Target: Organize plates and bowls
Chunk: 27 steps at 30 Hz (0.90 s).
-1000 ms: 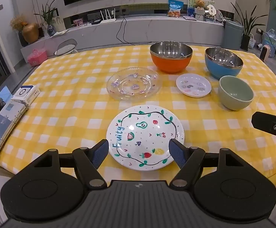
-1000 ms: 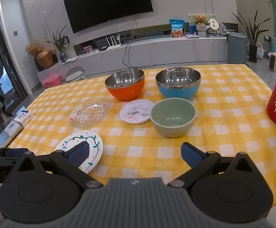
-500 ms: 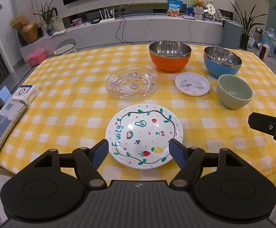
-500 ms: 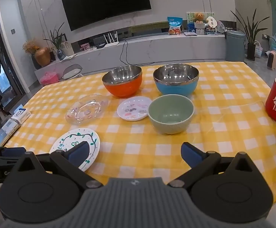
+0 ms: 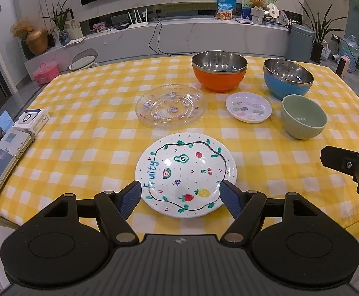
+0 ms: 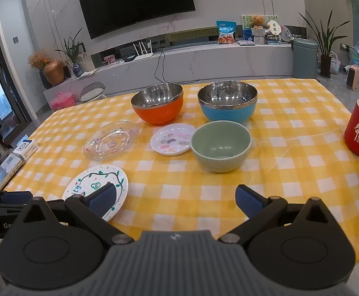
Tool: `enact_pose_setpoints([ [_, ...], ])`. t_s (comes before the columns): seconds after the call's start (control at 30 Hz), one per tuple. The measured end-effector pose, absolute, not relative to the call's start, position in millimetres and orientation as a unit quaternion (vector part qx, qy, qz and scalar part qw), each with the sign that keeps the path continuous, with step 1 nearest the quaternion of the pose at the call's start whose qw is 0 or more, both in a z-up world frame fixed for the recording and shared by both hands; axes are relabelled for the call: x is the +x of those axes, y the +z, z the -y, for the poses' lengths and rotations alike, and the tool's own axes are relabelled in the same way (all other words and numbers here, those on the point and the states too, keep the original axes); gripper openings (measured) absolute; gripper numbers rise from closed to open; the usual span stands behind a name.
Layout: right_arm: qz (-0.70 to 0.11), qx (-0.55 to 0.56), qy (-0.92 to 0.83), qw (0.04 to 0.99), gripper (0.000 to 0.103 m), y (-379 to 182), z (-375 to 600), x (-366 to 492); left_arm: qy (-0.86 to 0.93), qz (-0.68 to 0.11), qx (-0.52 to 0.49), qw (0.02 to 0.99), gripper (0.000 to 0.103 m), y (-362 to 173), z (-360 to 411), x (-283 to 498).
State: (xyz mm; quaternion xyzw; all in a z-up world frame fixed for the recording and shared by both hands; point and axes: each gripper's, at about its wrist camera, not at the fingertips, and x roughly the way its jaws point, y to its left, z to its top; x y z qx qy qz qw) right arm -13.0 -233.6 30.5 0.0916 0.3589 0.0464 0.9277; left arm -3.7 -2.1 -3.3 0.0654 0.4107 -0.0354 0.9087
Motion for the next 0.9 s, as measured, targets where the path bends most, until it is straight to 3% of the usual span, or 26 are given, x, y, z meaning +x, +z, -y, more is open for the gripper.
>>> enact_pose_setpoints([
  [0.9, -0.361, 0.087, 0.044, 0.927, 0.101, 28.2, 233.4, -12.4, -0.036, -0.412, 0.065, 0.908, 0.085, -4.3, 1.7, -3.2],
])
